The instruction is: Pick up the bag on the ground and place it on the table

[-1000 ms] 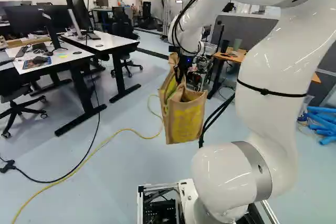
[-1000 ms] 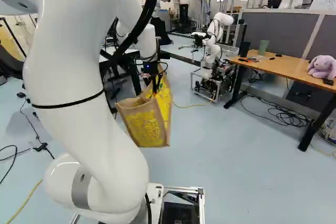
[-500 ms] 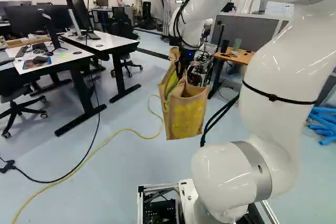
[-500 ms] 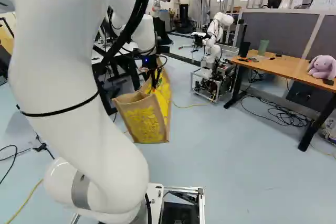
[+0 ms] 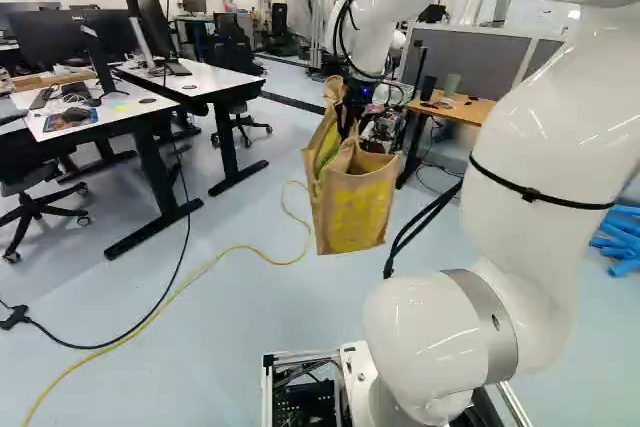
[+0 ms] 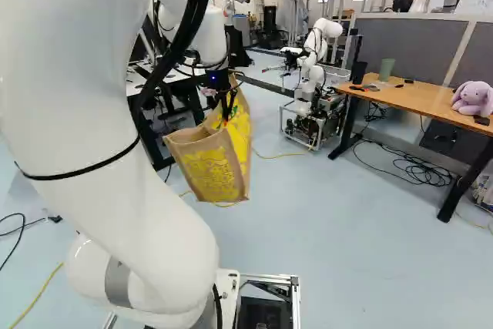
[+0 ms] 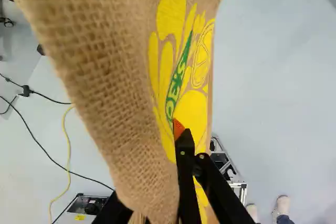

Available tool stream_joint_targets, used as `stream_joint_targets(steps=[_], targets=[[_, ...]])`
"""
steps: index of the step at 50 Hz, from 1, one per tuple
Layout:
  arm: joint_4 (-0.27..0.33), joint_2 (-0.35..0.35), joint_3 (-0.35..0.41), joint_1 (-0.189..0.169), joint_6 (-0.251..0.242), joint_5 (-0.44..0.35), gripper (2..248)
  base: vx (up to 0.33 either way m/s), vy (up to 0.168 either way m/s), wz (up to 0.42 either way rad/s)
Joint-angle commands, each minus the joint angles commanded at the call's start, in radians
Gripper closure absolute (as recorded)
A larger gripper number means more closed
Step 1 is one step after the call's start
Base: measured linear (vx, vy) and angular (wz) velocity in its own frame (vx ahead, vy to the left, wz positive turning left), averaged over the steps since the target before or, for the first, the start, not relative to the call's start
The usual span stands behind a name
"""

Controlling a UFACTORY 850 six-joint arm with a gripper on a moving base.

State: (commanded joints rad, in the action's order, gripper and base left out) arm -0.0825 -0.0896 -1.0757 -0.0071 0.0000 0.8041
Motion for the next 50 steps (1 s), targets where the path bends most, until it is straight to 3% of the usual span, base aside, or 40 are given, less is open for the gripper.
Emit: stream_joint_targets(steps=[50], targets=[[0.0,0.043,-0.114,-0.025,0.0,0.169,229,0.0,0.0,0.0]])
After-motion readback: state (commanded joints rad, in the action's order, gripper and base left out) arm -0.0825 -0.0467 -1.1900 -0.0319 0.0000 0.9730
